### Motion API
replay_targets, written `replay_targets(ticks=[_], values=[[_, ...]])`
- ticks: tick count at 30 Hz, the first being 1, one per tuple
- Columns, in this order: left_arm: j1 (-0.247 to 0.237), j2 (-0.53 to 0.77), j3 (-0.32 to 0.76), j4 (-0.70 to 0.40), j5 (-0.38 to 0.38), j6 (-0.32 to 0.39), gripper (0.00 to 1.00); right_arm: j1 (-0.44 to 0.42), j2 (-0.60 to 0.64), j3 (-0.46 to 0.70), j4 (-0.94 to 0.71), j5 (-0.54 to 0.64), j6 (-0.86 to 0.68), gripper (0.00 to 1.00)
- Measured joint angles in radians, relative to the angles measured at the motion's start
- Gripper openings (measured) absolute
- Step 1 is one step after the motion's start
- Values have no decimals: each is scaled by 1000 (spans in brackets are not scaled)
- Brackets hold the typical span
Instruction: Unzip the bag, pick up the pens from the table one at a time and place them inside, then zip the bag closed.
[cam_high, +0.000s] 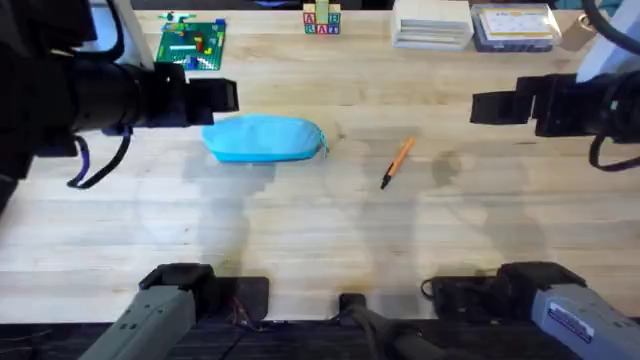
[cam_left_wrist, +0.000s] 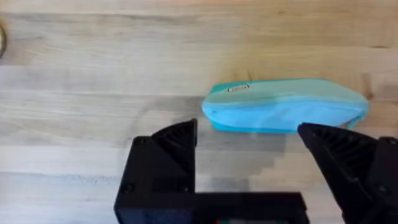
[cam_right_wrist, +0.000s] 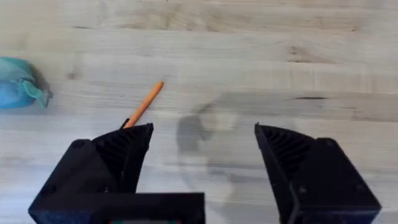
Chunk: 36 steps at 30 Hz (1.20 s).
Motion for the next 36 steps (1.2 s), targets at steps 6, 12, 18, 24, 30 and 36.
replay_targets(ticks=[6,12,18,24,30,36], values=[[0,20,2,67,0,0,993,0,0,1,1,0,0,997],[0,40,2,68,0,0,993,0,0,1,1,0,0,997],[0,52,2,74,1,17,993,0,0,1,1,0,0,997],[18,52,2,76,55,175,992,0,0,1,1,0,0,997],[172,52,2,58,260,380,991,0,0,1,1,0,0,997],[354,54,2,26,539,635,991,0,0,1,1,0,0,998]])
